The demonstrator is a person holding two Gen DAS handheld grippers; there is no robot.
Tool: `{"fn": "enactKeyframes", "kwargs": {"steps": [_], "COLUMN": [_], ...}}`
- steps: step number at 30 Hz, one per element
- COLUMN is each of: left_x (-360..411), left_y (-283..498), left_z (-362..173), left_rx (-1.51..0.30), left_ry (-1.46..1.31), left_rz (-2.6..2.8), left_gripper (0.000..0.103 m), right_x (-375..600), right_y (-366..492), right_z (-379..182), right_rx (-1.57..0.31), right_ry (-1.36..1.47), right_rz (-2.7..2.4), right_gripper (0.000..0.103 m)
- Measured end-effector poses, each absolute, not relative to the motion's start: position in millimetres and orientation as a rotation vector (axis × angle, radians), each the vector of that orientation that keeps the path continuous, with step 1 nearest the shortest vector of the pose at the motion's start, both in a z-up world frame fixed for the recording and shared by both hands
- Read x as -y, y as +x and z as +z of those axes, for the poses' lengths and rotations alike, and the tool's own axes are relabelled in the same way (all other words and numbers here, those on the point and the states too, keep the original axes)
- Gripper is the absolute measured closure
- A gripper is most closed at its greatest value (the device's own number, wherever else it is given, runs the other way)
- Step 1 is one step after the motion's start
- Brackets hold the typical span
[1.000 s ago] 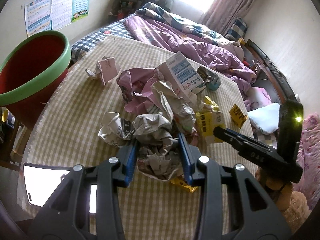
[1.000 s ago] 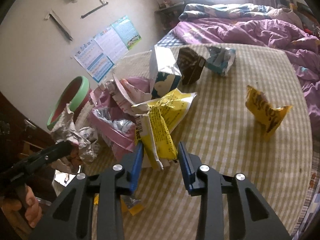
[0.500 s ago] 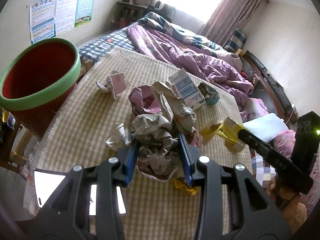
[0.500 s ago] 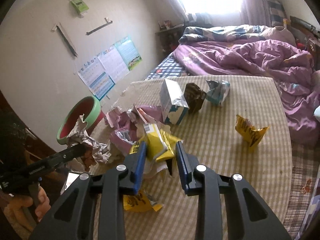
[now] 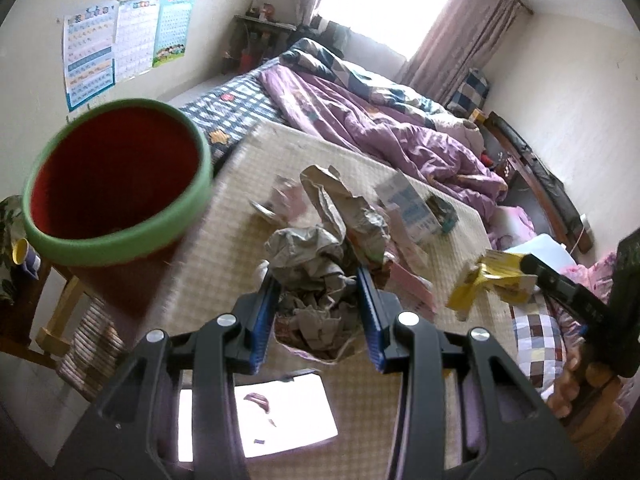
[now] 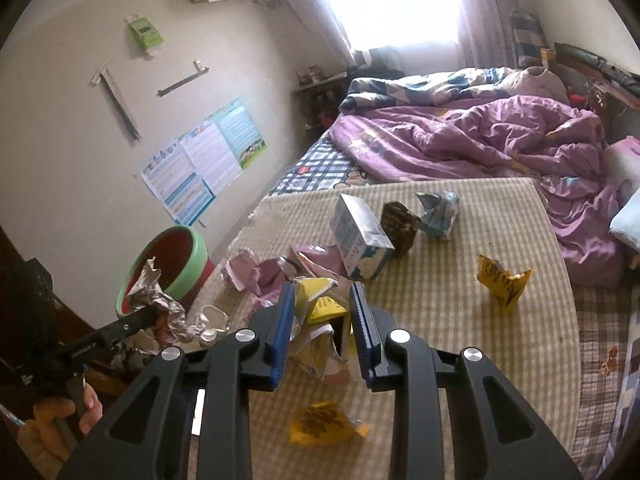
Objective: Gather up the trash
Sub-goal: 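Grasp crumpled newspaper with the left tool while the right tool grasps a yellow wrapper, then carry both items over the green bucket and open both tools to drop them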
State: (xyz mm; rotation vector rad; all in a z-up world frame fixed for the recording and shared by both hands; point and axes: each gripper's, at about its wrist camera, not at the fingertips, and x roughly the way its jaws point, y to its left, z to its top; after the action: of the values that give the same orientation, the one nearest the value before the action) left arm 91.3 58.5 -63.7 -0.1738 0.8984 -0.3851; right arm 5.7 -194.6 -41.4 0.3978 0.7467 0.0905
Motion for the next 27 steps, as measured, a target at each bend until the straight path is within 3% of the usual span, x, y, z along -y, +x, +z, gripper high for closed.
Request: {"fn": "enactKeyframes", "kwargs": {"steps": [9, 27], "left_x": [-114.5, -196.4], "left_y": [122.4, 160.9], "left_z": [-52.4, -59.0], "left_rx": [-0.867, -0.854], "left_ry": [-0.160, -0.175], "left_rz": [-0.368, -0.280], "left_gripper": [0.066, 0.066], "right_x": [135.8, 25.1], "right_y": [29.3, 98.9], "right_z": [-12.6, -13.2], "right_rx": [-0.689, -0.690], "right_ry": [0.355, 0.342], "right_rz": [0.096, 0.258], "right_gripper": [0.075, 0.075]}}
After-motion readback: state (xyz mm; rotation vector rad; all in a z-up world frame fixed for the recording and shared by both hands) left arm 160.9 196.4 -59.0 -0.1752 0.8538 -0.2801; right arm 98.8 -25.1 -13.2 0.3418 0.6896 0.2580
